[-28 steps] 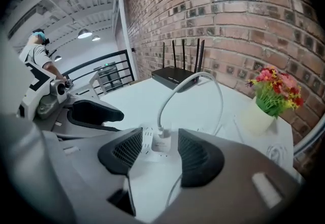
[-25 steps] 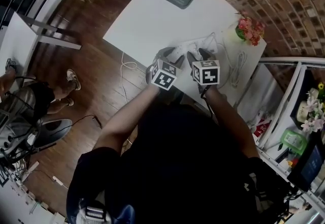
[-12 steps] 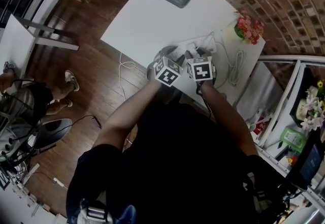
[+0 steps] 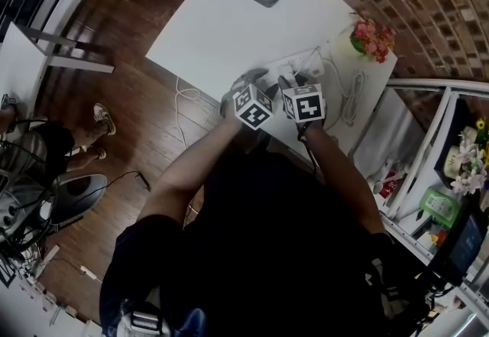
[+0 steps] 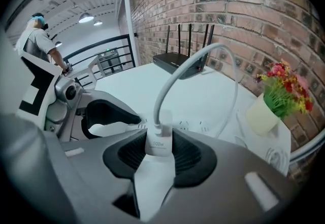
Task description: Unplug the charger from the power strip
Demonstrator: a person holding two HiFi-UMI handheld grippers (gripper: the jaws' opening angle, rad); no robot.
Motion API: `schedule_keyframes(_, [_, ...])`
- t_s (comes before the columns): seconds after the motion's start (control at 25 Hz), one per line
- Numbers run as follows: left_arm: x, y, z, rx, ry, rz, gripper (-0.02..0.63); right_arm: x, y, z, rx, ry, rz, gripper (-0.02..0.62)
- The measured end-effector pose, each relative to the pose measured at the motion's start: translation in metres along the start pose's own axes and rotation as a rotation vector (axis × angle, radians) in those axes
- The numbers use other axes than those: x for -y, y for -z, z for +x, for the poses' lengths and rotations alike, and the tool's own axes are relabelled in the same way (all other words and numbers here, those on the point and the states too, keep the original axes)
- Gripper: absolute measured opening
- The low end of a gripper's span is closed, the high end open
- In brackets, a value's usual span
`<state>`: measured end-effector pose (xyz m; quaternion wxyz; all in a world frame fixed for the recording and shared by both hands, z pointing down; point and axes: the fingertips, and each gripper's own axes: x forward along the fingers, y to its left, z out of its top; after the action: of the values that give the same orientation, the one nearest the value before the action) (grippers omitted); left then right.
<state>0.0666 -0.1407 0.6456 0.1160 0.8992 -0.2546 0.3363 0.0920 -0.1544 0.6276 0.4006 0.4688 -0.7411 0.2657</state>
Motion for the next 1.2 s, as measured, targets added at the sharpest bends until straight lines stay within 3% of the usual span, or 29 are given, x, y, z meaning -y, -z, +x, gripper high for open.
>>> schedule_keyframes(0.24, [0.001,0.001,-0.001,0.037,-0.003,-0.041,0.191,-0.001,0.001,-0.003,0.004,0.015,-0.011,0.144])
schedule_keyframes(1.2, [-0.002,0.003,0.000,0.003,-0.020,-0.043,0.179,-0.006,-0.009,-0.022,0.097,0.012,0.019,0.143])
